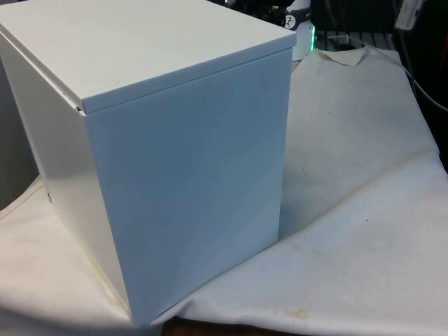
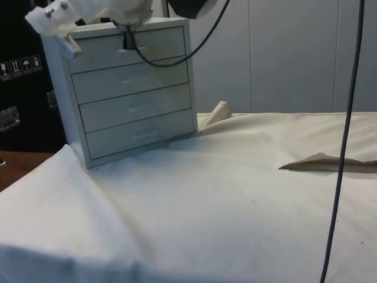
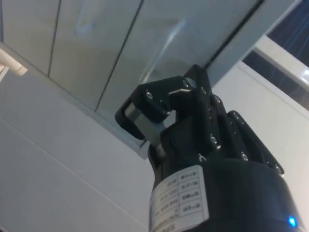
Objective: Open the drawer, then close it.
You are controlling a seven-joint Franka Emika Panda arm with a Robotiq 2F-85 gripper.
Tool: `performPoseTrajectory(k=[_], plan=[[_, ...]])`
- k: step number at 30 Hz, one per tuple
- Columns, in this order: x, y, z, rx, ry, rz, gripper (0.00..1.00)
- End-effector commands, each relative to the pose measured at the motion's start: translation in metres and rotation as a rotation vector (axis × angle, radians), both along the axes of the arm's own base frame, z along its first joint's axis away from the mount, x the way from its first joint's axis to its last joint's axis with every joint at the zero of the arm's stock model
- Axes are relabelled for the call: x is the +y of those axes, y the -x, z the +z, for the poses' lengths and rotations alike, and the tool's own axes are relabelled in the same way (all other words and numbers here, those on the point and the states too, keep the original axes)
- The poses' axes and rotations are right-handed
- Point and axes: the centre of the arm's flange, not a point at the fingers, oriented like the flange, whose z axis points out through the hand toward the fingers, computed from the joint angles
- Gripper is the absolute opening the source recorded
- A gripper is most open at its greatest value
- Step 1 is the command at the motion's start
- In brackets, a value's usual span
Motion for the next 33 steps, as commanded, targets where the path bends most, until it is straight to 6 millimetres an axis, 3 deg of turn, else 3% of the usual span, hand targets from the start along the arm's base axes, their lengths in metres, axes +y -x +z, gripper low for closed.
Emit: performPoseTrajectory(k=[1,12,33], plan=[[0.002,0.004,0.006,-0.004,-0.001,0.003,0.0],[0.015,0.018,0.038,-0.044,-0.02,-0.021,0.0],[0.05,0.046,0.076,-0.118,-0.076,-0.049,0.0]])
